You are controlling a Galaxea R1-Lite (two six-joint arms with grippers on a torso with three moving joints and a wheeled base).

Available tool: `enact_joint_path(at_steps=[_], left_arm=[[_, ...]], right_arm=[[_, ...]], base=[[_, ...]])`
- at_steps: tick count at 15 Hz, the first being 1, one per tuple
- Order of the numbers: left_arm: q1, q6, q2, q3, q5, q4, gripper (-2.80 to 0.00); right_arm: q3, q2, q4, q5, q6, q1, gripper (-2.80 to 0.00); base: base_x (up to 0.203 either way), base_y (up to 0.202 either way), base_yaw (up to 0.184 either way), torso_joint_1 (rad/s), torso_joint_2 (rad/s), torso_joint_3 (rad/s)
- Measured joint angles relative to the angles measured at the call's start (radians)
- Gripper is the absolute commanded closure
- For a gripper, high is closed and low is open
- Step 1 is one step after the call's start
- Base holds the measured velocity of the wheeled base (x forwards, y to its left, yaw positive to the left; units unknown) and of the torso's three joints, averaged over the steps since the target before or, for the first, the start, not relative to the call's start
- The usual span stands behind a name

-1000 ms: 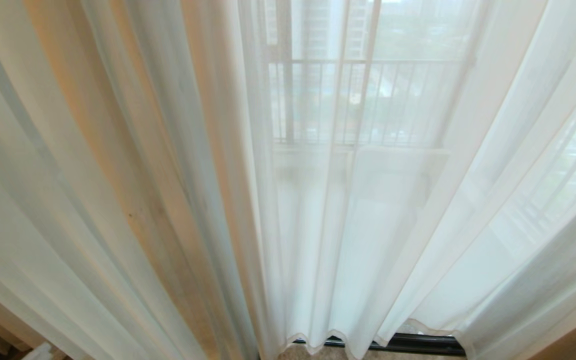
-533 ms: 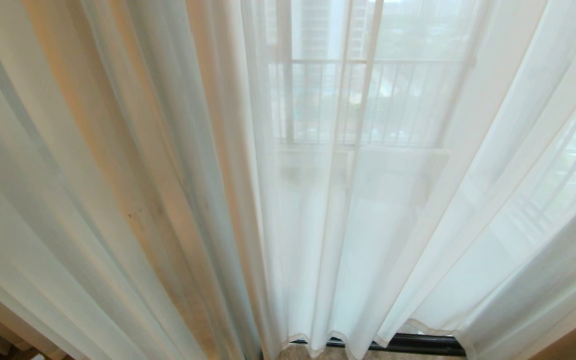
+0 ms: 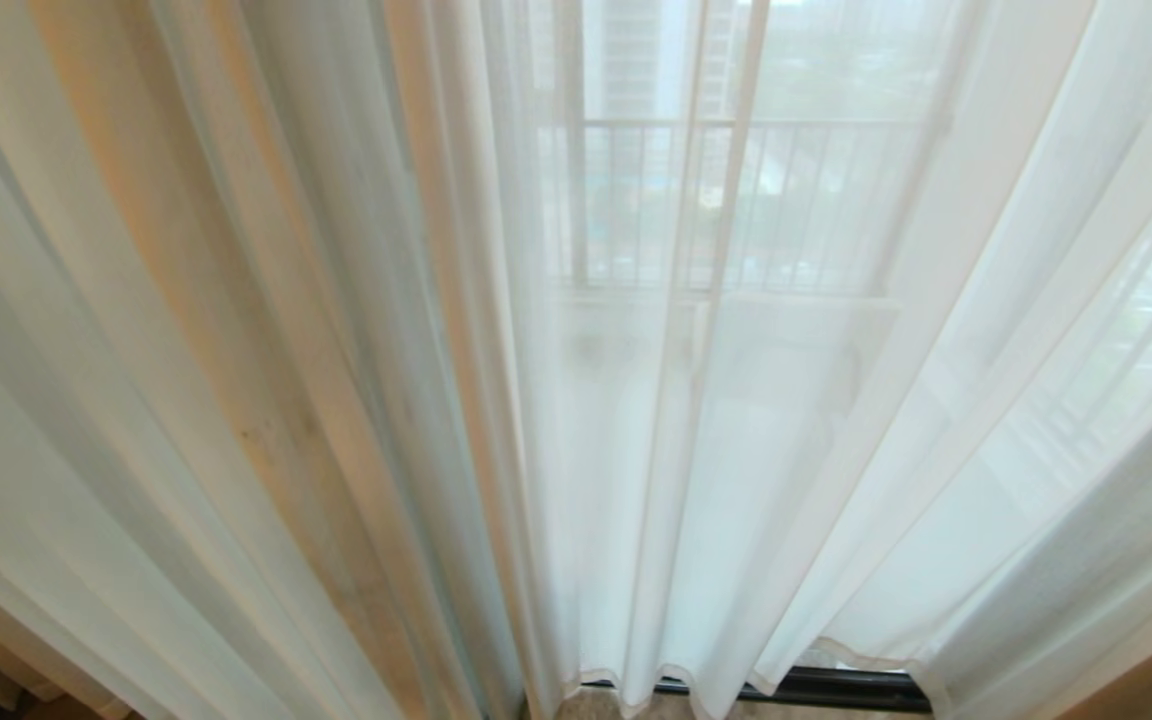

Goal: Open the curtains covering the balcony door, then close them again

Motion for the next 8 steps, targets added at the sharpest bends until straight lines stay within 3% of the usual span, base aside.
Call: enact_joint_path(at_steps=[8], left_arm=[[0.001,-0.003,-0.024,0.0,0.001,-0.001,0.0]], right_arm=[[0.0,0.0,0.0,0.0,-0.001,0.0,0.0]], base=[[0.0,0.0,0.0,0.0,0.0,0.0]])
